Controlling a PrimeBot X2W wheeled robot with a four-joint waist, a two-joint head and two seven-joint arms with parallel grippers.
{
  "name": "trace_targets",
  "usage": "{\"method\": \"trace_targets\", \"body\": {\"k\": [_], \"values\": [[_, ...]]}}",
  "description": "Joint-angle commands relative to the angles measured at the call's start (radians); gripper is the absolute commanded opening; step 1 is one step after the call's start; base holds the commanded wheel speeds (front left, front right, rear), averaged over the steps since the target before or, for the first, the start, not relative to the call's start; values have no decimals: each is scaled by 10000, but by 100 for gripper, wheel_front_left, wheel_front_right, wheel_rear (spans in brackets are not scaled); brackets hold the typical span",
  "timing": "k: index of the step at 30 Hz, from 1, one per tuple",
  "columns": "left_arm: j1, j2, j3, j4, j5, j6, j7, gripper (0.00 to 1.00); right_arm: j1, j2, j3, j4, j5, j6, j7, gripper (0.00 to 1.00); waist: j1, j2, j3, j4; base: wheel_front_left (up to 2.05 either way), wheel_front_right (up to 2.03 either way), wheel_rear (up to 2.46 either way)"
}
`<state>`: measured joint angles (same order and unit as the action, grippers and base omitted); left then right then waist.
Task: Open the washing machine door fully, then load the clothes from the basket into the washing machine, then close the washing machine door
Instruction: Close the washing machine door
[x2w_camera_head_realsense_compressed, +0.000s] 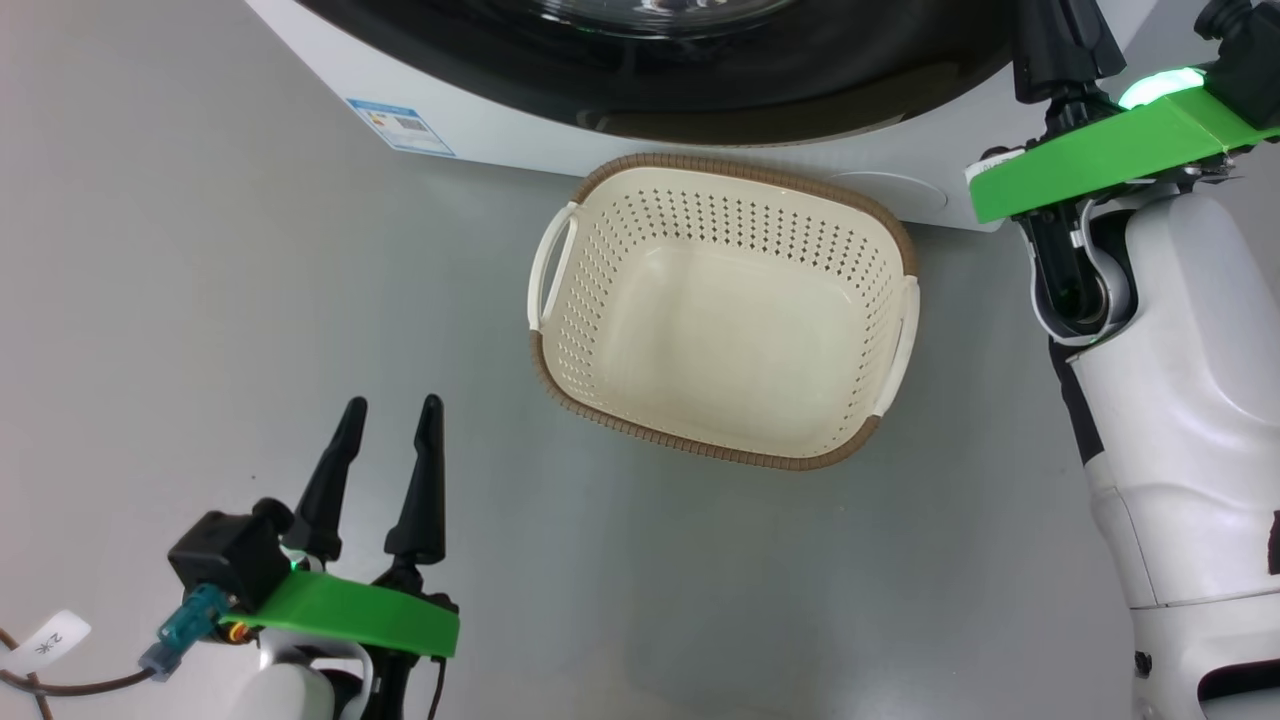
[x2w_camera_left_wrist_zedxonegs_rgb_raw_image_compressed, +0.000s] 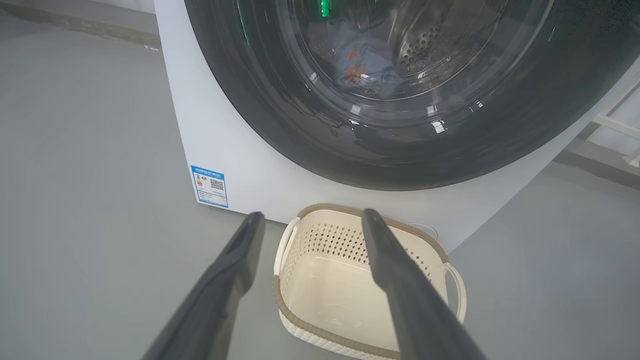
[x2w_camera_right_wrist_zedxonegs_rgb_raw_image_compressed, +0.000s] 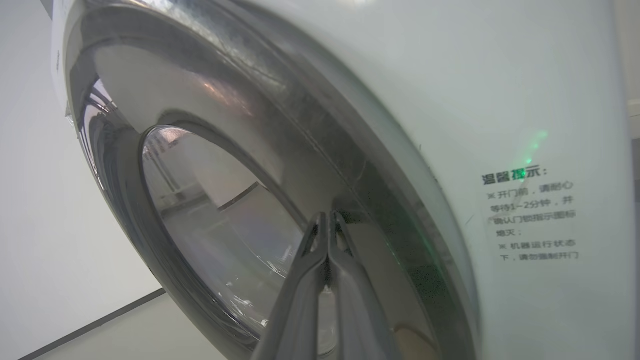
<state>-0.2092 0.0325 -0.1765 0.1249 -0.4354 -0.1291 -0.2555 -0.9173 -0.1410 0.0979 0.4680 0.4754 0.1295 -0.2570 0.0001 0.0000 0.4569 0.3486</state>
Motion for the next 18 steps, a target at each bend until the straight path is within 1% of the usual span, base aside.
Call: {"method": "trace_targets", "body": {"k": [1,9,17,18], "values": [[-147,177,317,-263,43,-15,-63,100,-288,227,11,-235,-72,12,-48,0,-1,0,10,-6,0,0,0],[-163,177,232,-221,124,-15,-63,100,-108,333,-107,-363,-116,12,-48,0,-1,0,-69,-43,0,0,0],[-147,177,354,-58,231,-15,-63,100,523,293,649,-560,33,12,-48,0,-1,0,-268,-281,0,0,0],[-133,177,375,-13,271,-15,-63,100,685,274,739,-602,44,12,-48,3,-1,0,-328,-336,0,0,0]]}}
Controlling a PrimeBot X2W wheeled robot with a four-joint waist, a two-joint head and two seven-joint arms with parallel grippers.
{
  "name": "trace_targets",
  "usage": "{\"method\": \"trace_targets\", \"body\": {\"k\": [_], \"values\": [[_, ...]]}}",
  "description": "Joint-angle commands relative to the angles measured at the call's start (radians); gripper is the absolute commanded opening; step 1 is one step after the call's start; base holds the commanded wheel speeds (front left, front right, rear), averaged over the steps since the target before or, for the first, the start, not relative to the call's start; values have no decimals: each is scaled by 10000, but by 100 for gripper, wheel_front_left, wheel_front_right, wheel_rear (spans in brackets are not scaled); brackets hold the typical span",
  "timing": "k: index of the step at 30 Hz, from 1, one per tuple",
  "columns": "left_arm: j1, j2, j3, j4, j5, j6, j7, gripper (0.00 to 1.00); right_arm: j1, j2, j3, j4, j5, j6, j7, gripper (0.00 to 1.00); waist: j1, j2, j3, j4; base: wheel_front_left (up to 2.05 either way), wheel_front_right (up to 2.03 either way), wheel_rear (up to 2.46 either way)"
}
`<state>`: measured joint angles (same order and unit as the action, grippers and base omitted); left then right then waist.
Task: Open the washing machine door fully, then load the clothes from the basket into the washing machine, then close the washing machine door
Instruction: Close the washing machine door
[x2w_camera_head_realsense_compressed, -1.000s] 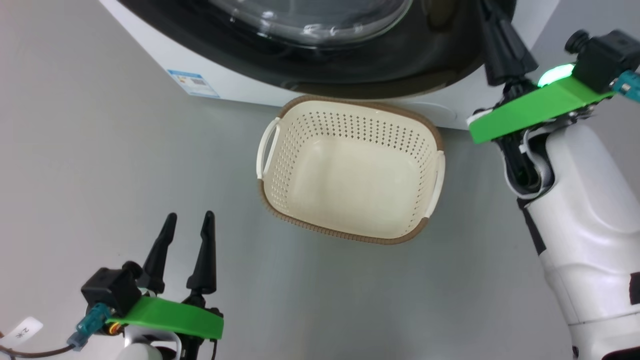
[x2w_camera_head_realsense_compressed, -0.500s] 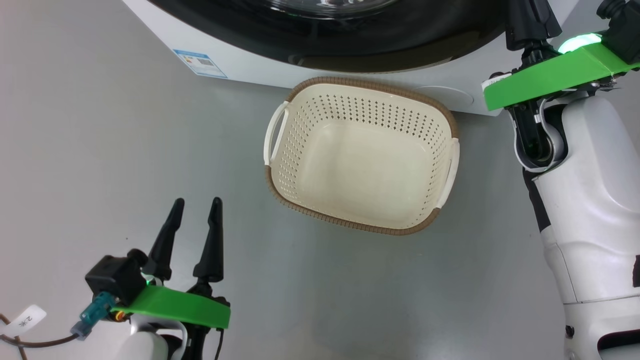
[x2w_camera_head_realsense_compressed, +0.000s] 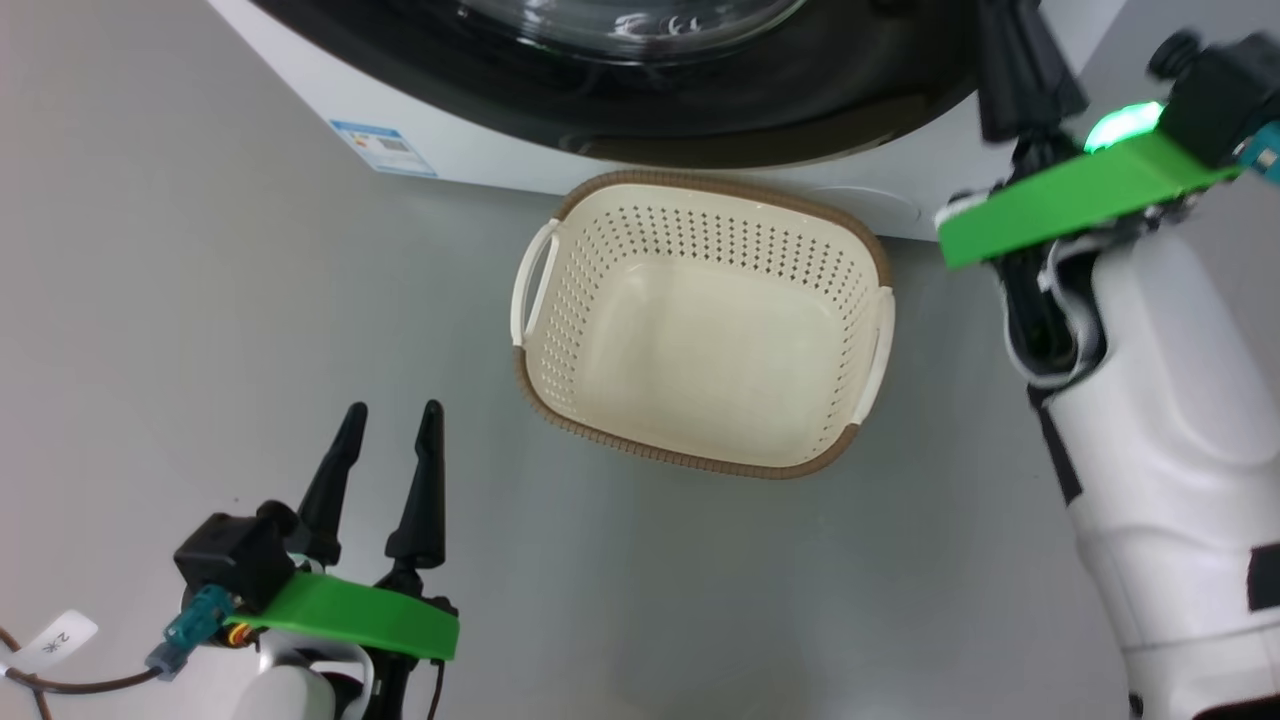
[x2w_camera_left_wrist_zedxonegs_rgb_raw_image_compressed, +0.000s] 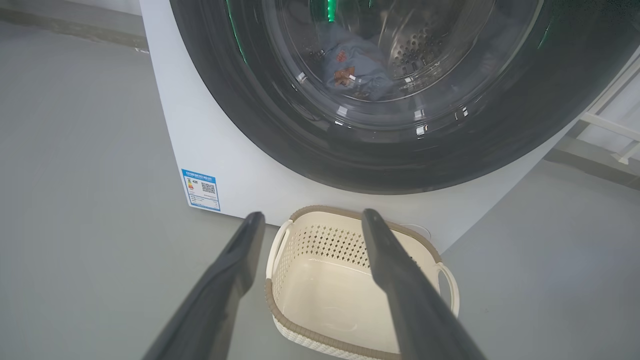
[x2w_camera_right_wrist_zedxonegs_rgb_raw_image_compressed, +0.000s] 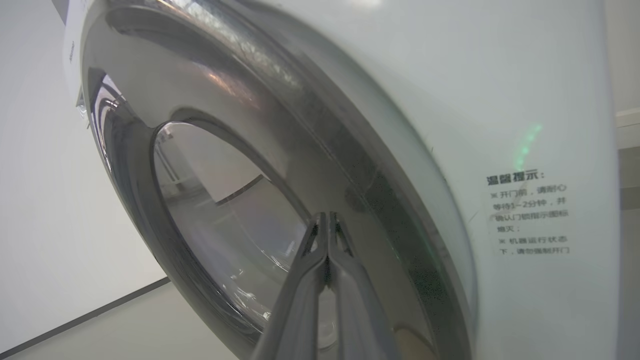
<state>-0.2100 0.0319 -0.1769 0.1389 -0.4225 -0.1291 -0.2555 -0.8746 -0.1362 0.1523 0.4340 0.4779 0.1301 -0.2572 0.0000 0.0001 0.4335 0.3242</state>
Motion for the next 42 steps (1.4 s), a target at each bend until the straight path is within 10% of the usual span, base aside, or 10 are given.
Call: {"method": "trace_targets", "body": {"k": [1,3,5,42], "values": [[-113,183,409,-108,181,-15,-63,100,432,214,259,-313,43,6,-46,20,0,-1,-151,-149,0,0,0],[-92,183,486,-10,245,-15,-63,100,803,143,417,-394,32,6,-46,47,0,-1,-285,-268,0,0,0],[-80,183,576,81,308,-15,-63,100,1213,91,605,-518,69,6,-46,100,0,-1,-435,-412,0,0,0],[1269,933,2087,856,1051,-15,-63,100,7100,-563,-103,-1477,103,6,-46,100,0,-1,-2964,-3295,0,0,0]]}}
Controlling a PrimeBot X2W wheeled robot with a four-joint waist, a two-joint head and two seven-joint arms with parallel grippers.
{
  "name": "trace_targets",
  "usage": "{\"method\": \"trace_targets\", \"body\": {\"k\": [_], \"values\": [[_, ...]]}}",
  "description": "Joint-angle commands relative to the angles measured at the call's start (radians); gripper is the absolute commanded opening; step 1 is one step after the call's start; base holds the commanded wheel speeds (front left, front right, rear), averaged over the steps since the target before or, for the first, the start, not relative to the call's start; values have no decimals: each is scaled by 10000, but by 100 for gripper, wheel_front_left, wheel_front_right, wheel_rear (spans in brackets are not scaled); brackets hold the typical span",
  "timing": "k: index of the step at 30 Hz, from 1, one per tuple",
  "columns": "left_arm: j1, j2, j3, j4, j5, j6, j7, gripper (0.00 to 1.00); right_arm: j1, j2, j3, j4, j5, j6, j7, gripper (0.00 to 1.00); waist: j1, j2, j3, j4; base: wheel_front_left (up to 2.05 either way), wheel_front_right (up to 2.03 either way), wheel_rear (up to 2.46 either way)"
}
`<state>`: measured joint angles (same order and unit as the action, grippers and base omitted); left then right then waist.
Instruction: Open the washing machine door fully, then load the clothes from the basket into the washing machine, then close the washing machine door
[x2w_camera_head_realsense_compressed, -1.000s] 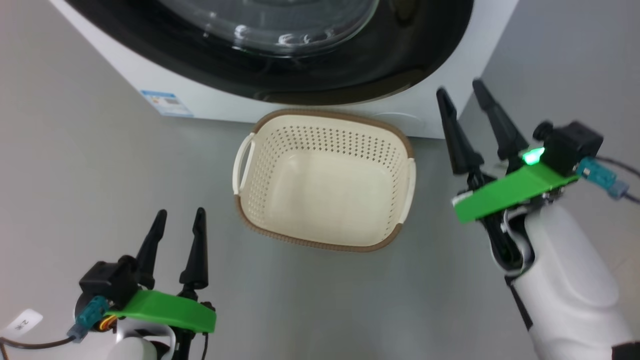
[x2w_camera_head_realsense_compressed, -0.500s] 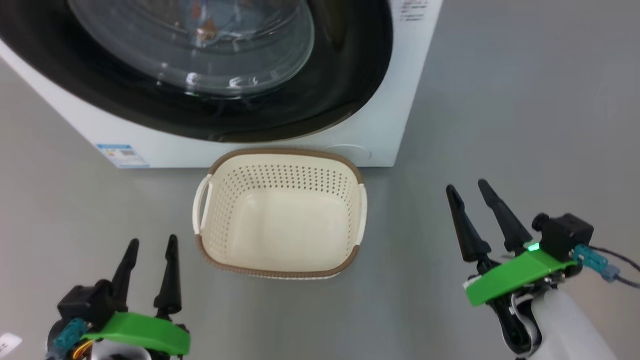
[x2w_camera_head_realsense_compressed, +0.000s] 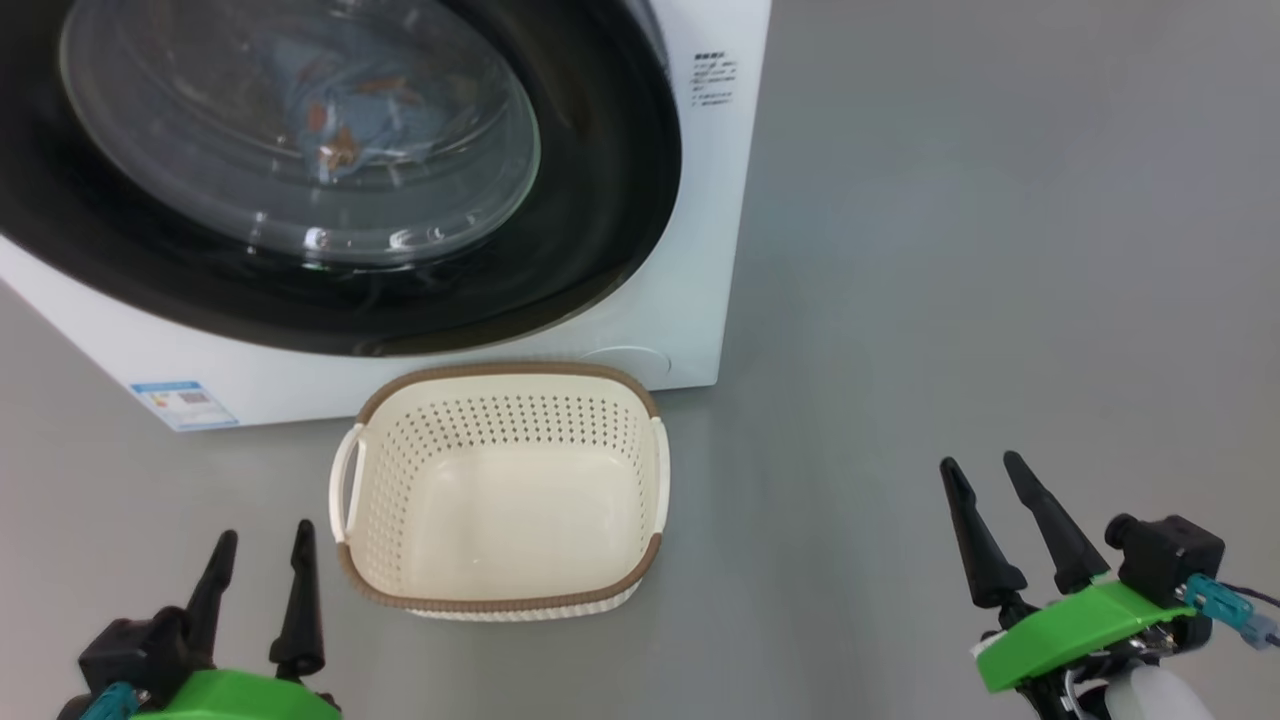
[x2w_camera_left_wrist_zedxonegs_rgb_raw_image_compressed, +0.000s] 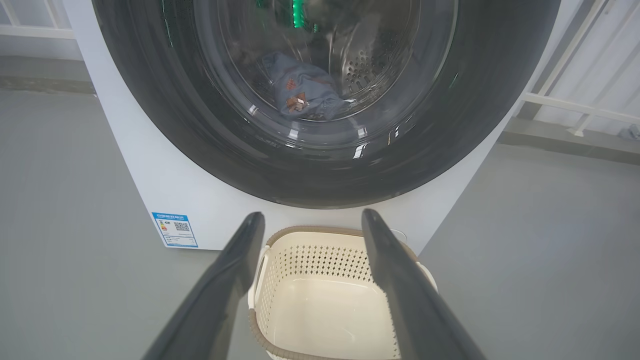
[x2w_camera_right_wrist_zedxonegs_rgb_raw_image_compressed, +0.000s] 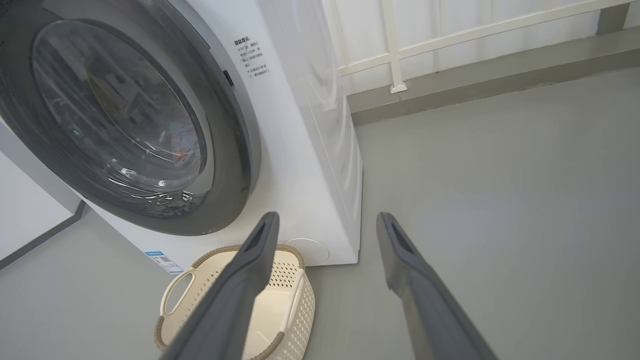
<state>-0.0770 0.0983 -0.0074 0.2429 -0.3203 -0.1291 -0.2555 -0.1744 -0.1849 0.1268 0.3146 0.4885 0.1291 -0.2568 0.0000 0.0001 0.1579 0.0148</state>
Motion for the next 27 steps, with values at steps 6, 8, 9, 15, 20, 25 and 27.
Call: {"method": "trace_targets", "body": {"k": [6,8,9,15,20,25,27], "values": [[247,415,423,-235,-105,-15,-63,100,591,-145,-110,-396,15,16,-49,100,0,-1,-482,-467,0,0,0],[322,440,474,-223,-127,-15,-63,100,703,-149,-149,-421,13,16,-49,100,0,-1,-547,-548,0,0,0],[365,446,513,-219,-130,-15,-63,100,749,-149,-158,-432,17,16,-49,100,0,-1,-575,-590,0,0,0],[567,420,647,-201,-139,-15,-63,100,855,-132,-199,-463,28,16,-49,100,0,-1,-673,-780,0,0,0],[601,391,674,-188,-149,-15,-63,100,865,-108,-195,-467,23,16,-49,100,0,-1,-694,-829,0,0,0],[526,353,727,-228,-169,-15,-63,100,824,-81,-185,-503,24,16,-49,100,0,-1,-615,-816,0,0,0],[508,336,748,-231,-168,-15,-63,100,803,-62,-176,-514,15,16,-49,100,0,-1,-597,-814,0,0,0]]}}
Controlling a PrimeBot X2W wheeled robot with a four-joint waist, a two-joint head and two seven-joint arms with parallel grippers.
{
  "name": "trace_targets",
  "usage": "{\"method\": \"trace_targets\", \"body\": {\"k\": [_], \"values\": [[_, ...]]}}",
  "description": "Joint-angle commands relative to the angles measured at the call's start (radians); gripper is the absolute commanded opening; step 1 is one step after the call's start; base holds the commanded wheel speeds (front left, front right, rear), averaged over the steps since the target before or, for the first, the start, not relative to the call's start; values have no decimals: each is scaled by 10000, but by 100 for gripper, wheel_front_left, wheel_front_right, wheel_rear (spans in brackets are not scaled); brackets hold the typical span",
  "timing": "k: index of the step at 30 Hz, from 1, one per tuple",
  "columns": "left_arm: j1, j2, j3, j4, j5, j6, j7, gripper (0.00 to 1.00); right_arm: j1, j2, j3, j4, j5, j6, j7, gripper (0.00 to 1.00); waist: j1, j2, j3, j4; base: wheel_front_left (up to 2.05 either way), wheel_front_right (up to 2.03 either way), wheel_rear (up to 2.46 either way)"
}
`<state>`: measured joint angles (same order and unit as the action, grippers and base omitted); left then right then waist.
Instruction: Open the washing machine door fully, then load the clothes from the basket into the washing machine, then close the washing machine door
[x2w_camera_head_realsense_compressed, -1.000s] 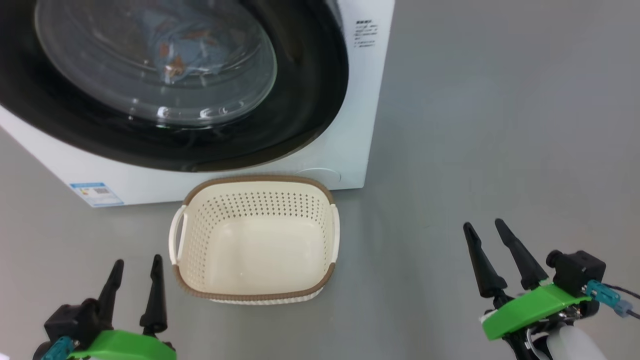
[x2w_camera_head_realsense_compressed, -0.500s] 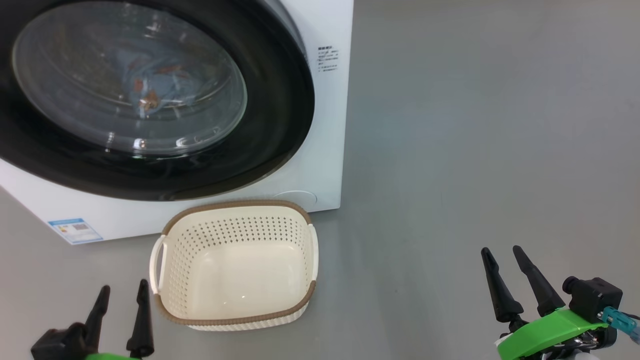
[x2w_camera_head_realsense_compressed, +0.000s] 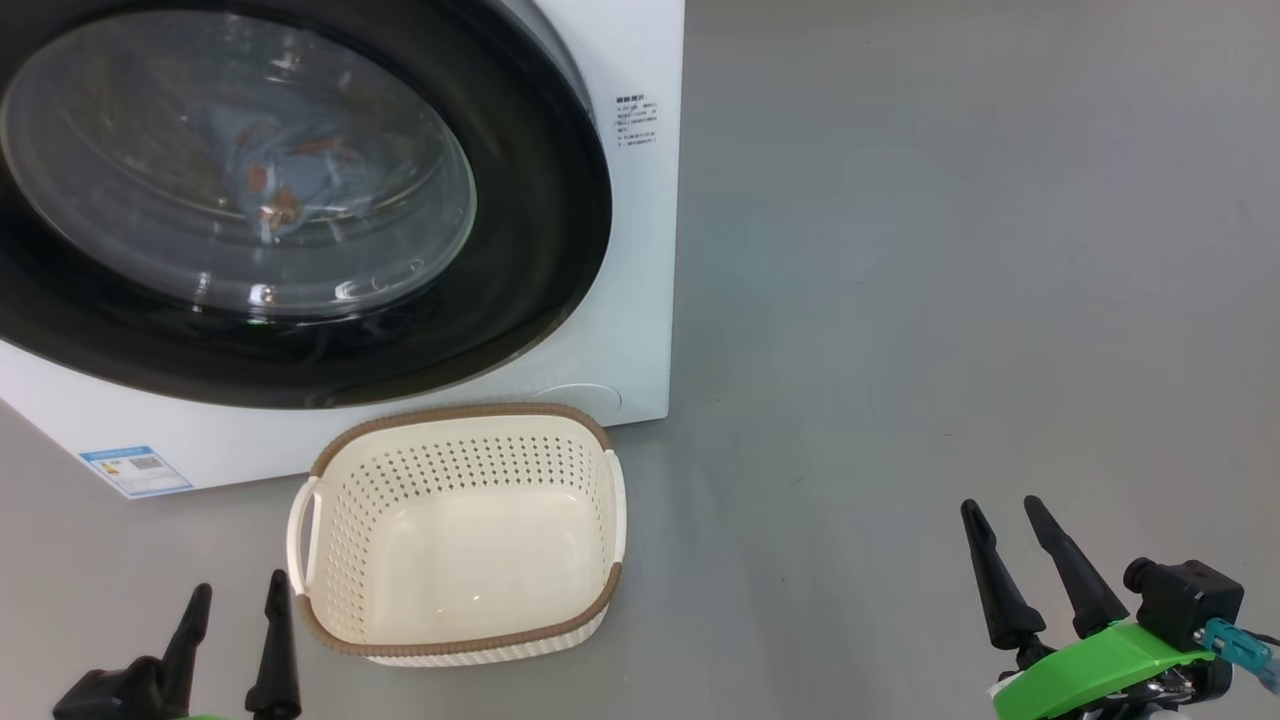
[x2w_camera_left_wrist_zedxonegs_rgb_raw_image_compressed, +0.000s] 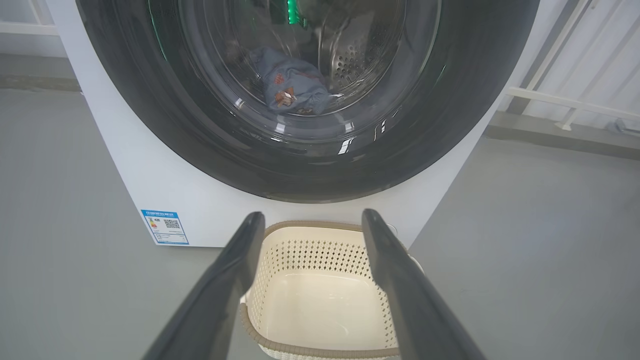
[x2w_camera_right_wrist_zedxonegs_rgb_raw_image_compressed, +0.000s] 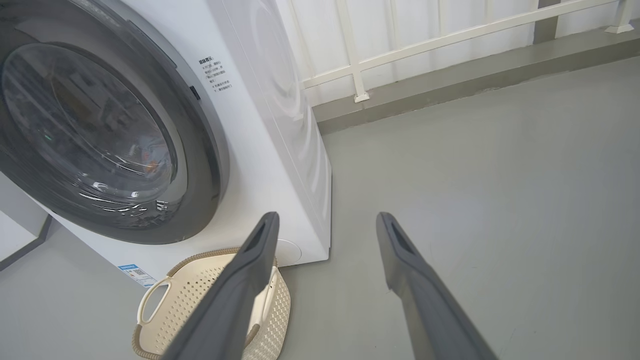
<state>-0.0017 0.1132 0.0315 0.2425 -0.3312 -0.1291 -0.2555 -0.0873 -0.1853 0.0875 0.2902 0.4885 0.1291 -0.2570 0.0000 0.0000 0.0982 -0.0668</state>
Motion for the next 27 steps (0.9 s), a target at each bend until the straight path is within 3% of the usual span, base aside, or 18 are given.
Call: {"method": "trace_targets", "body": {"k": [1,5,6,16,27], "values": [[-249,178,370,-221,-59,-15,-63,100,-75,-54,222,-275,12,16,-48,100,0,0,2,3,0,0,0],[-268,151,450,-198,-62,-15,-63,100,-105,-48,250,-299,14,16,-48,100,0,0,31,-1,0,0,0],[0,-31,87,34,0,2,2,0,8,18,11,-1,2,0,3,0,0,0,30,-1,0,0,0],[35,-264,83,356,-689,3,220,0,133,205,-56,333,629,1,185,0,23,0,-45,35,0,0,0],[-87,-298,146,353,-1810,1,536,0,87,278,-194,281,1647,2,477,0,1,0,-110,94,0,0,0]]}}
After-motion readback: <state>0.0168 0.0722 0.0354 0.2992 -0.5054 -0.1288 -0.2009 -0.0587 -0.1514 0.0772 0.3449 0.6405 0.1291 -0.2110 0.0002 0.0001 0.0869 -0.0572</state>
